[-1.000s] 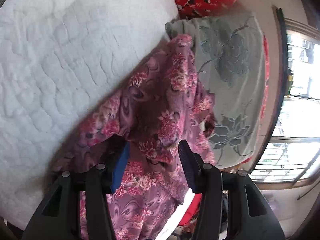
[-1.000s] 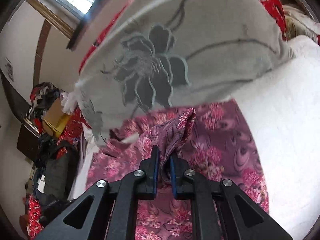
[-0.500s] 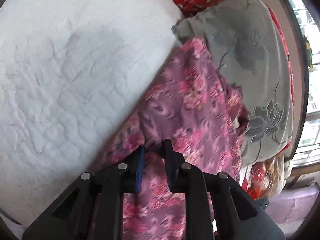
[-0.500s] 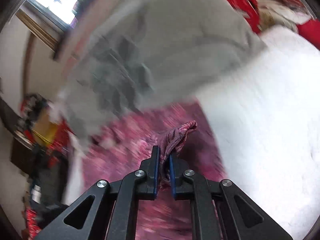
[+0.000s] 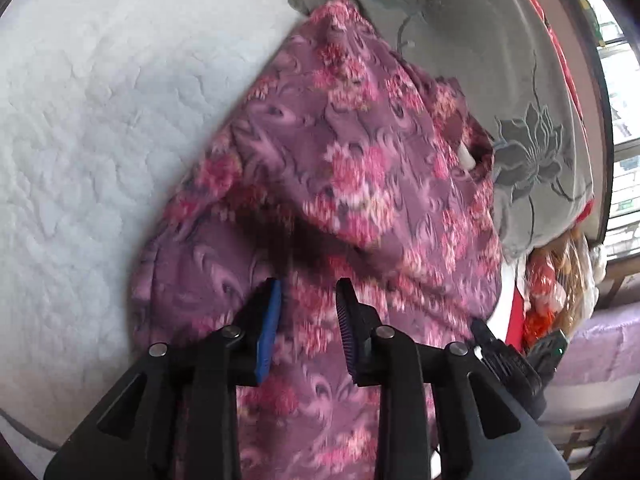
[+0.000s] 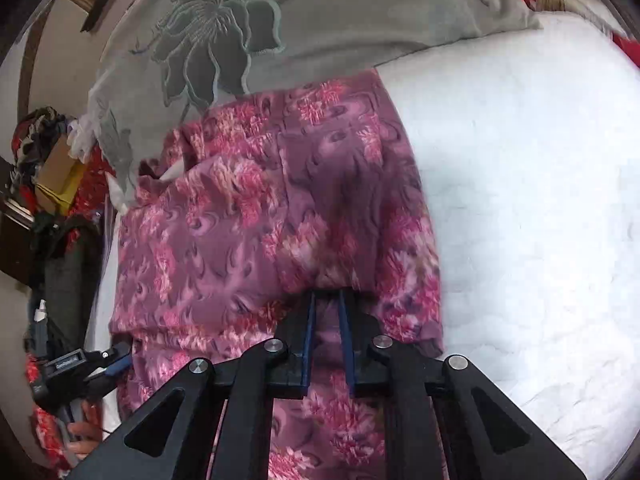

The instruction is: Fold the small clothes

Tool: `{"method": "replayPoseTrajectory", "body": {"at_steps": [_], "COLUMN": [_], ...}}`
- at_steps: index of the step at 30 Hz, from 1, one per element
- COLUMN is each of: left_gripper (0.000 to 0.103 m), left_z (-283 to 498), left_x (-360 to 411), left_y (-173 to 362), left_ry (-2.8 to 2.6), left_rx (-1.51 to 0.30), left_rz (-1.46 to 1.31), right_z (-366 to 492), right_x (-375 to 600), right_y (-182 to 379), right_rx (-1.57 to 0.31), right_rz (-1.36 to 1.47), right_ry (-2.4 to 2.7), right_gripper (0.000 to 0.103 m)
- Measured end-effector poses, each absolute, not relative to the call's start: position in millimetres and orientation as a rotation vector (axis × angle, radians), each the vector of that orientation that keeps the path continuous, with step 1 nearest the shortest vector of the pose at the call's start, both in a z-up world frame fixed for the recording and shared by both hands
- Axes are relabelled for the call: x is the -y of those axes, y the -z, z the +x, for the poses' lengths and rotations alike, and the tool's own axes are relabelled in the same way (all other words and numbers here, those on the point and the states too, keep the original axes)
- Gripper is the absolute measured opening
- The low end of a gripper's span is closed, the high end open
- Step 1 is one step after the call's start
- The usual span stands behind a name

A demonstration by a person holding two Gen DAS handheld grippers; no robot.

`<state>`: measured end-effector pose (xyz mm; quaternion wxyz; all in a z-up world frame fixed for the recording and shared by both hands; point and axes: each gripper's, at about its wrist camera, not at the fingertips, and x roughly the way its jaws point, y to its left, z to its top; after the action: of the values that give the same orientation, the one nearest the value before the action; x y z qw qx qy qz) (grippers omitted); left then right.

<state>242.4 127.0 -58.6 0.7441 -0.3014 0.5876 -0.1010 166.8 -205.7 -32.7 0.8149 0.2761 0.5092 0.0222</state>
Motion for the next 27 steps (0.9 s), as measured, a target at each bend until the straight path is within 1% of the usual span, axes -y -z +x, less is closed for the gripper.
{"method": "replayPoseTrajectory", "body": {"at_steps": [3, 7, 11, 16, 17, 18, 20, 22, 23, 24, 26, 27], "left_gripper": [0.026, 0.026, 0.026, 0.027, 0.028, 0.032, 0.037, 0.038, 0.038, 0.038, 0.04, 0.045], "left_z": [229.0, 201.8, 165.7, 127.0, 117.1, 109.2, 95.2, 79.6, 72.9, 66.1, 55.2, 49.6], "left_x": [-134.8, -137.8, -144.3, -155.2, -160.6, -166.0, -175.7, -186.7, -190.3, -194.4, -201.9, -205.1], "left_y": [58.8, 56.6, 54.2, 50.7, 50.9, 51.6, 52.5, 52.5, 53.3, 54.8, 58.6, 60.8], "left_ry": [0.253, 0.265, 0.292, 0.332, 0.338, 0.342, 0.34, 0.326, 0.324, 0.326, 0.339, 0.349], "left_rx": [-1.33, -1.378, -1.425, -1.466, -1.473, -1.482, -1.49, -1.493, -1.496, -1.5, -1.507, -1.513], "left_rz": [-0.684, -0.646, -0.621, -0.56, -0.559, -0.565, -0.576, -0.556, -0.548, -0.548, -0.564, -0.578], "right_z": [158.4, 131.4, 82.8, 17.8, 3.8, -6.8, -31.3, -55.8, -67.0, -75.9, -96.1, -105.7], "right_x": [208.7, 193.7, 179.7, 177.2, 178.2, 179.7, 185.8, 192.4, 194.0, 196.3, 202.3, 205.7], "right_y": [29.4, 26.5, 23.6, 23.4, 21.2, 20.9, 17.8, 18.0, 18.8, 19.9, 25.5, 28.5], "right_rx": [-1.133, -1.221, -1.234, -1.225, -1.218, -1.219, -1.216, -1.208, -1.206, -1.211, -1.235, -1.239], "right_rz": [0.613, 0.489, 0.393, 0.427, 0.443, 0.454, 0.476, 0.491, 0.498, 0.493, 0.487, 0.495], "right_ry": [-0.052, -0.046, -0.065, -0.093, -0.099, -0.1, -0.104, -0.114, -0.12, -0.112, -0.093, -0.1], "right_gripper": [0.014, 0.016, 0.017, 0.018, 0.018, 0.02, 0.02, 0.021, 0.022, 0.032, 0.047, 0.047]}}
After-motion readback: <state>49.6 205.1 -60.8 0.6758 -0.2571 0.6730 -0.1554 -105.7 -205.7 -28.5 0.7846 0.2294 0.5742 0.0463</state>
